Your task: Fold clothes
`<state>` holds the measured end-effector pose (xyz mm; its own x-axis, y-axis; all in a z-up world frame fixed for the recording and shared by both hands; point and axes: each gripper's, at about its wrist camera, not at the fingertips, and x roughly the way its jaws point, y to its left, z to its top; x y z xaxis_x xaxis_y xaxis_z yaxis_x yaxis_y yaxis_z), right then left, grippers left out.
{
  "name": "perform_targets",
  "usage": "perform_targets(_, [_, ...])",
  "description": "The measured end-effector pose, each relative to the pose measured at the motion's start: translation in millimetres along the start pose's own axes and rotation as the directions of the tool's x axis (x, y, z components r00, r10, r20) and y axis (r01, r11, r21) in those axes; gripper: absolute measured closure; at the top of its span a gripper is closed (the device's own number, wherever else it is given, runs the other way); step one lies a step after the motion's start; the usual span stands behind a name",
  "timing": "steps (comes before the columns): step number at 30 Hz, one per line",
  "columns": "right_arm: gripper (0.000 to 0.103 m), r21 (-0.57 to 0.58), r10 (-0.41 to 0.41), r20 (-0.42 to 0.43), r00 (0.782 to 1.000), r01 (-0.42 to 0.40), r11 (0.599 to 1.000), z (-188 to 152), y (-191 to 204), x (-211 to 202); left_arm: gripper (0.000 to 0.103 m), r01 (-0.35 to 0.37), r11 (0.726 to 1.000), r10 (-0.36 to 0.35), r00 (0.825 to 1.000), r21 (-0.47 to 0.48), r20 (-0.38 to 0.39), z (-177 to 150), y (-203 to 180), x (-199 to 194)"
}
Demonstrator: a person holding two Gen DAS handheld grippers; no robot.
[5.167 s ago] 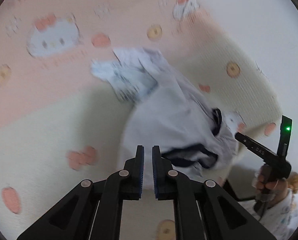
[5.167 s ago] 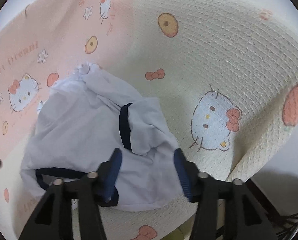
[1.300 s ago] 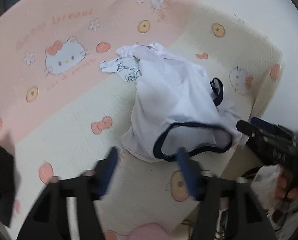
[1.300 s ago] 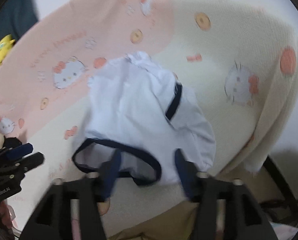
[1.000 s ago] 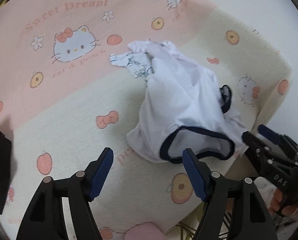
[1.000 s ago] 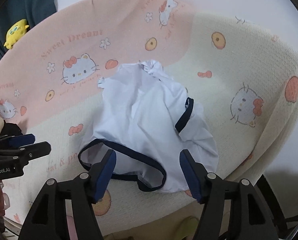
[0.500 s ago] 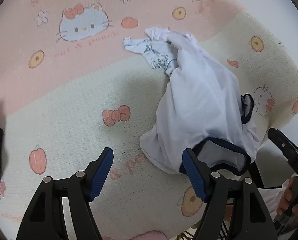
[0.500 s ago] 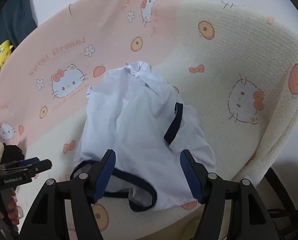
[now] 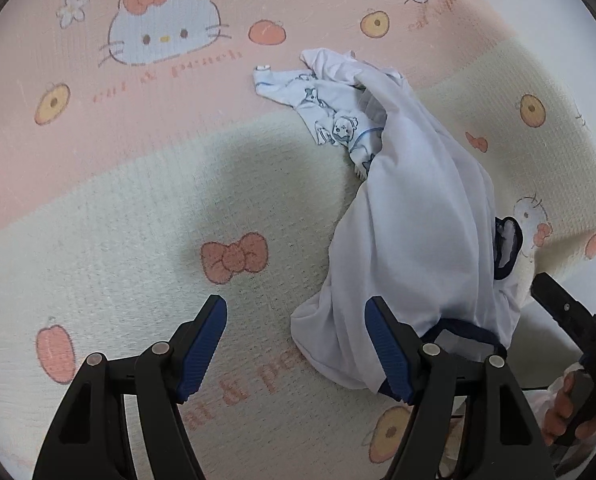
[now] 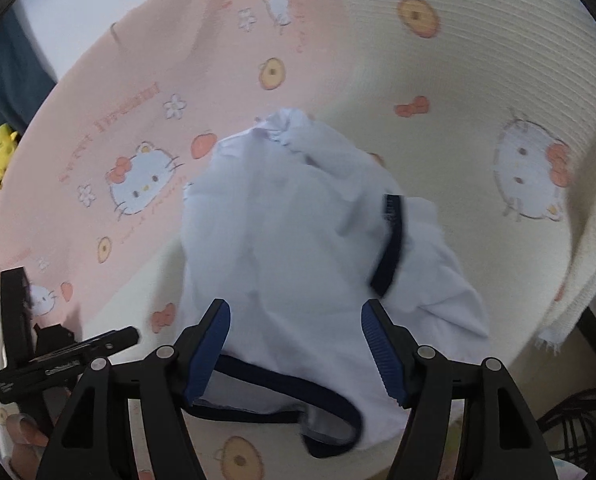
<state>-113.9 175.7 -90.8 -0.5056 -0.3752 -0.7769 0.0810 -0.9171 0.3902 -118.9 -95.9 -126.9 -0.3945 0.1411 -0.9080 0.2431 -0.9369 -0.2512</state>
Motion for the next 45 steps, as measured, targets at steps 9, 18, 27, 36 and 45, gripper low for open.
perform_targets(9, [0.035,-0.138,0.005,-0.095,0.995,-0.018,0.99,-14.4,56.5,43.4,0.033,0.029,0.999,-0.029,0.998,0.013,-0.051,-7.6,5.0,20.5])
perform_targets(18, [0.035,0.063,0.154,-0.223,0.963,-0.144,0.988,-27.6,49.9,56.4,0.033,0.06,0.993,-0.053,0.996,0.1,-0.073,-16.0,3.9,25.6])
perform_targets(27, [0.035,0.253,0.279,-0.283,0.918,-0.209,0.945,-54.4,38.7,77.5,0.033,0.12,0.991,-0.113,0.988,0.059,-0.106,-25.1,7.5,48.0])
perform_targets(36, [0.036,0.266,0.29,-0.27,0.918,-0.218,0.939,-53.3,43.4,101.8,0.036,0.196,0.98,-0.192,0.978,0.044,-0.082,-30.0,12.6,45.7])
perform_targets(45, [0.092,0.108,0.204,-0.245,0.948,-0.182,0.977,-44.7,63.4,116.2,0.036,0.187,0.98,-0.181,0.98,0.066,-0.084,-38.8,9.6,42.5])
